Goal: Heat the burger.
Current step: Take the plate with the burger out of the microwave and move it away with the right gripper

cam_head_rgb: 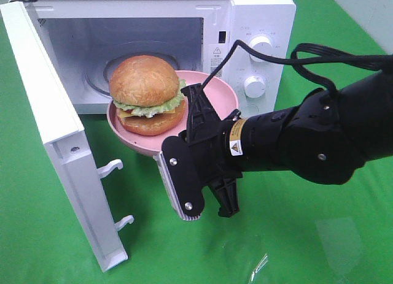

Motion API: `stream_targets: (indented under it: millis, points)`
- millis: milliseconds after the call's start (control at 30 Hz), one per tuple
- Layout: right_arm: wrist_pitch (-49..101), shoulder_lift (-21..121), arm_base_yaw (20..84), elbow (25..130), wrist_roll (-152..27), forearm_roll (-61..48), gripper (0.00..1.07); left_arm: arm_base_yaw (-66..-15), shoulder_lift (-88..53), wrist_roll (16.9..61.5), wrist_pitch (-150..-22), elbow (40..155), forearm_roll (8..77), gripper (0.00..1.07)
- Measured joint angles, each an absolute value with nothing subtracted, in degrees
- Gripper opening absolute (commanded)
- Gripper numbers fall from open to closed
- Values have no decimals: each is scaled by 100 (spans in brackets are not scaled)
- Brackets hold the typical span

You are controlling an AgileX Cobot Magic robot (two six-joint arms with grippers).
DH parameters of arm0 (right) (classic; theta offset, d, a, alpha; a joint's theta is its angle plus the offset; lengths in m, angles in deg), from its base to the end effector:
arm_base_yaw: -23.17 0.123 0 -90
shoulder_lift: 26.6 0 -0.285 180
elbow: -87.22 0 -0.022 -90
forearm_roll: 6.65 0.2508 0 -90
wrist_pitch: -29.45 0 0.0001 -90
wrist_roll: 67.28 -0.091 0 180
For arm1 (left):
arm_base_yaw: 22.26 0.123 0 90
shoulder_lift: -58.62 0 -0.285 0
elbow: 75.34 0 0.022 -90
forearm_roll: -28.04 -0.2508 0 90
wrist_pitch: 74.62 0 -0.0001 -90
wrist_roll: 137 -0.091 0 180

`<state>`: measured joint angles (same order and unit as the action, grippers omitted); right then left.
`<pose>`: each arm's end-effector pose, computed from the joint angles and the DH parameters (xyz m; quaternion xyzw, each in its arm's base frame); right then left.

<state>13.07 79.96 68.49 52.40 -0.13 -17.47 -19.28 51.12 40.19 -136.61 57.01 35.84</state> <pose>0.2280 0.2374 0.1614 -0.7855 0.4139 -0.1049 0.4479 -0.0082 -0.0114 0.2806 0.0028 0.8513 -0.0415 0.5230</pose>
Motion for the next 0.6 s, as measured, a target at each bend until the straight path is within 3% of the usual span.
stream_targets:
  millis: [600]
  points:
    - [1834,6111,6849,3853,-25,-1644,0,-1928,5112,4019,-13661,5701,3584,100]
